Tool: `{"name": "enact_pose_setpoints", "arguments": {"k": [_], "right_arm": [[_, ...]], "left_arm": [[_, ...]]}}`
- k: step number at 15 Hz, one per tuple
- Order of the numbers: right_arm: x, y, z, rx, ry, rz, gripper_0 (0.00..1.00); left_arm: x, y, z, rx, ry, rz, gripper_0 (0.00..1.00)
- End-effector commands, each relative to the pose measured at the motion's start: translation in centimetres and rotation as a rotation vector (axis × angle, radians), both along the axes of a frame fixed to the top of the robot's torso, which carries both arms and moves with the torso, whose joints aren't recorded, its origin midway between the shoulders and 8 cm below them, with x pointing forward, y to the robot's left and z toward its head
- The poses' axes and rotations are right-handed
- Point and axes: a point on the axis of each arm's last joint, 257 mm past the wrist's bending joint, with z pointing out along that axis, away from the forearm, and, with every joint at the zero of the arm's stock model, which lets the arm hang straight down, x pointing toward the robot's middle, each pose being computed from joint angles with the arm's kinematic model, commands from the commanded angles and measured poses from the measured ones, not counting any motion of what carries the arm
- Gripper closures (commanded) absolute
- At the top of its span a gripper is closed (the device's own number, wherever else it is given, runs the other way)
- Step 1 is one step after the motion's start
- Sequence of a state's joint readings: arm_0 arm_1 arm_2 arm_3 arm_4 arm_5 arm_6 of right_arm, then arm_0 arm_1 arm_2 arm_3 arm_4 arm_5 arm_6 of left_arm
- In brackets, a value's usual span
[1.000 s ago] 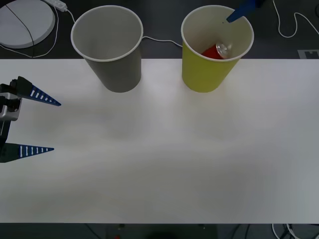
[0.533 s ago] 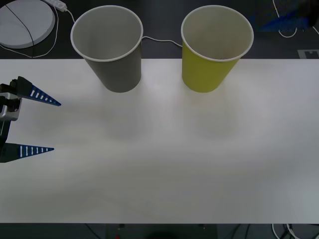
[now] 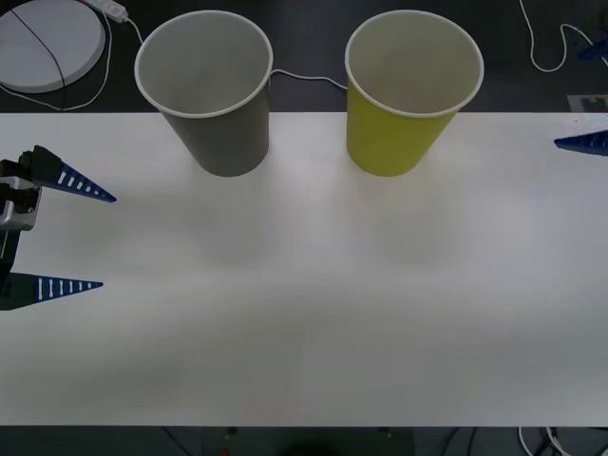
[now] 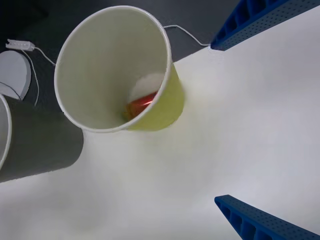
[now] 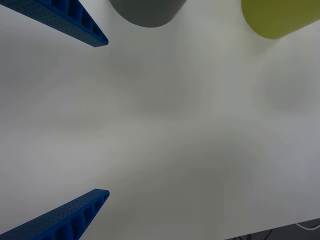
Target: Put the can into the green bin and the plastic bottle into the gray bin
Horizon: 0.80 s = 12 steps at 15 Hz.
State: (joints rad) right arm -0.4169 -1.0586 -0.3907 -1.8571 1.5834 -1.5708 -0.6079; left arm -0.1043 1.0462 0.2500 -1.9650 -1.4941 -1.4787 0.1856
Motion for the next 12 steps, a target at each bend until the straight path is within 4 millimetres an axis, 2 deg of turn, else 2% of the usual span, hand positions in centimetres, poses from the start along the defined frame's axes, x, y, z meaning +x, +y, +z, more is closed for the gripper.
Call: {"name": "enact_pose_setpoints", "arguments": {"k": [1, 5, 9, 12], "right_arm": [[-1.7, -1.4, -2.6, -0.055, 0.001, 0.030, 0.00], [-3.9, -2.8, -6.7, -0.059, 0.023, 0.075, 0.00], [-6.2, -3.0, -10.8, -0.062, 0.052, 0.139, 0.00], [-7.4, -2.8, -12.8, -0.037, 0.040, 0.176, 0.00]], "left_arm": [[0.0, 0.0, 0.0, 0.000, 0.000, 0.000, 0.00], [0.0, 0.0, 0.0, 0.000, 0.000, 0.000, 0.00], [0.0, 0.0, 0.0, 0.000, 0.000, 0.000, 0.00], [0.0, 0.0, 0.0, 0.000, 0.000, 0.000, 0.00]]}}
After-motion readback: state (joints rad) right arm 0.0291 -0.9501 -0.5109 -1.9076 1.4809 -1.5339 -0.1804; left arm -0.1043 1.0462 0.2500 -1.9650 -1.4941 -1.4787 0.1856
